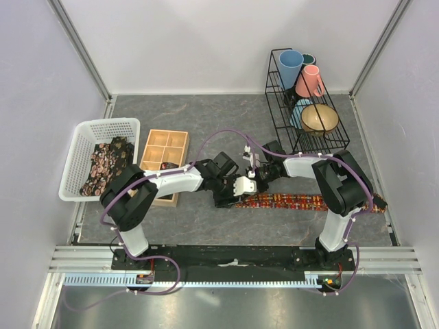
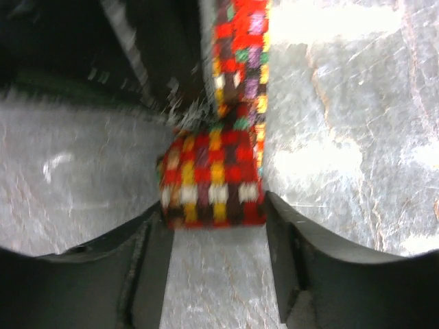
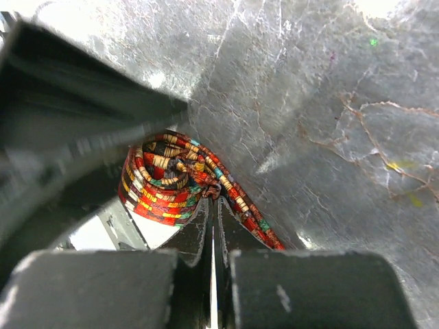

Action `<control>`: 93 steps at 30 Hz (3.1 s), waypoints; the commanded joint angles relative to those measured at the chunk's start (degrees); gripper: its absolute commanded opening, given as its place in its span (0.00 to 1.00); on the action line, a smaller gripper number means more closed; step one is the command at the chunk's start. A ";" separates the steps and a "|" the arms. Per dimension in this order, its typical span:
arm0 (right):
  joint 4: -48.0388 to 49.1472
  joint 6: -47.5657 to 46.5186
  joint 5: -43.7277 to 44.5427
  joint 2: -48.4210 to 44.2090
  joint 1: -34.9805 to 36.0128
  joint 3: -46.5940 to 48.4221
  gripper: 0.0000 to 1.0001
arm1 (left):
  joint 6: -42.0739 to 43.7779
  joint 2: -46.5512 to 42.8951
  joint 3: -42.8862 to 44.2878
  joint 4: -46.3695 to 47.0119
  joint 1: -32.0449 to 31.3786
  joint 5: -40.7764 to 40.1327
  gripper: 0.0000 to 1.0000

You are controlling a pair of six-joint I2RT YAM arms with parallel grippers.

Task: Roll the ties
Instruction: Roll the tie at the center of the board.

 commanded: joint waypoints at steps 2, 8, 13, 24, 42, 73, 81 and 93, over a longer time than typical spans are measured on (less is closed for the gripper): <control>0.22 -2.89 4.22 0.16 0.54 -0.41 0.00 | -2.79 -5.58 -3.18 1.31 4.56 4.69 0.68; 3.99 0.01 5.11 -0.11 1.24 -1.64 0.00 | -3.76 -9.72 -5.83 5.20 5.27 11.54 0.73; 5.05 1.07 5.11 -0.55 1.51 -1.91 0.00 | -4.47 -5.77 -2.50 4.75 3.43 8.22 0.75; 5.49 3.00 3.09 -1.87 1.95 -1.64 0.00 | -2.62 1.09 0.50 7.75 -1.76 -0.40 0.67; -13.83 -13.23 4.22 -6.71 -0.86 7.67 0.37 | -1.04 -0.66 -1.78 3.88 -2.11 -3.74 0.08; -30.99 -49.89 21.97 -12.94 -7.98 3.64 0.98 | -0.95 -1.81 -4.51 3.26 -0.44 -6.82 0.05; -22.90 -59.21 26.37 -18.92 -8.33 -6.38 0.98 | -2.44 -0.84 -3.64 2.91 1.14 -6.38 0.05; -14.02 -65.02 28.31 -20.42 -8.25 -13.51 0.63 | -3.67 -1.19 -3.20 1.68 4.04 -5.85 0.05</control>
